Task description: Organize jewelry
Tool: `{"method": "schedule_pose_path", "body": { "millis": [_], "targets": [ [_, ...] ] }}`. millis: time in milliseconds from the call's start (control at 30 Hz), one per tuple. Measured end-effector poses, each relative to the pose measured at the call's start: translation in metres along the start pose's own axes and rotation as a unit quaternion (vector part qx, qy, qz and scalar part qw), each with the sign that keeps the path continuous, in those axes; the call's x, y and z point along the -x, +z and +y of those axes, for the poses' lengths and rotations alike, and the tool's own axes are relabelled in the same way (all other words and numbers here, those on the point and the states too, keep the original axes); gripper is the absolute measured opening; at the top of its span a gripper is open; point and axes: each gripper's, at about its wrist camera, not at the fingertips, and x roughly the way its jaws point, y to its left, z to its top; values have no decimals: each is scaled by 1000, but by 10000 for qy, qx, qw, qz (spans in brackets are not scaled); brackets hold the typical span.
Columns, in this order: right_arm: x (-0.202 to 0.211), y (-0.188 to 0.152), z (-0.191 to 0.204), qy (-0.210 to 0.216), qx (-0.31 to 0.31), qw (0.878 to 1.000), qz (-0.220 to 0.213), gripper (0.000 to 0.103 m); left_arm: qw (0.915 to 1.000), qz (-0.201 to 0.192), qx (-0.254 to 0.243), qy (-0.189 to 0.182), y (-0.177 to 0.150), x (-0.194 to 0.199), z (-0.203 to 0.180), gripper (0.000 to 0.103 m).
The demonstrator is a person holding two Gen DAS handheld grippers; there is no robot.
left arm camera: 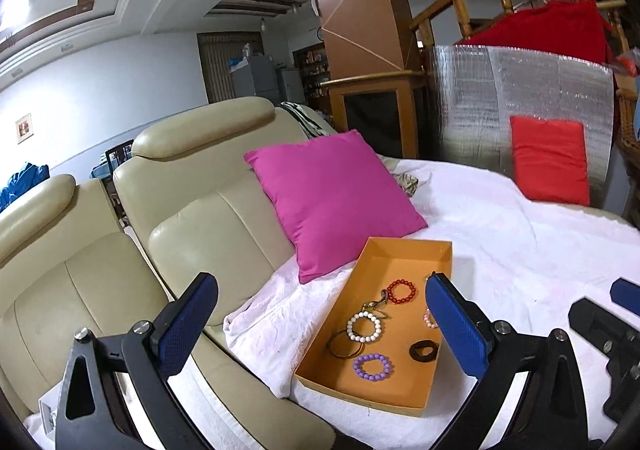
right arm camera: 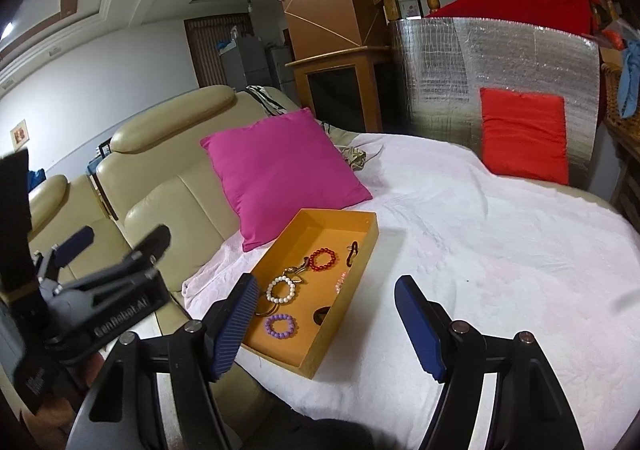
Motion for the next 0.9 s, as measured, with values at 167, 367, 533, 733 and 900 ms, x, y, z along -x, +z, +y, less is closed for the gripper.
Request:
{"method": "schedule_pose_path", "body": {
  "millis": [167,367,533,733,900],
  "targets": [
    [-28,-6,-1,-63,27,9998,209,74,9998,216,8,-11,-9,-28,-1,103],
    [-53,-9,3,-58,11,9992,384,74,9993,381,1,44,-20,-55,5,103],
    [-72,-11,19,-37,96,9985,544,74,9983,568,90,43,-28,-75,17,103],
    [-89,-16,37,-88,169,9978,631,74,9972,711,226,50,-34,-92,33,103],
    [-93,-23,46,-229,204,9968,738,74,9972,721,210,-14,-38,-97,38,103]
  ]
}}
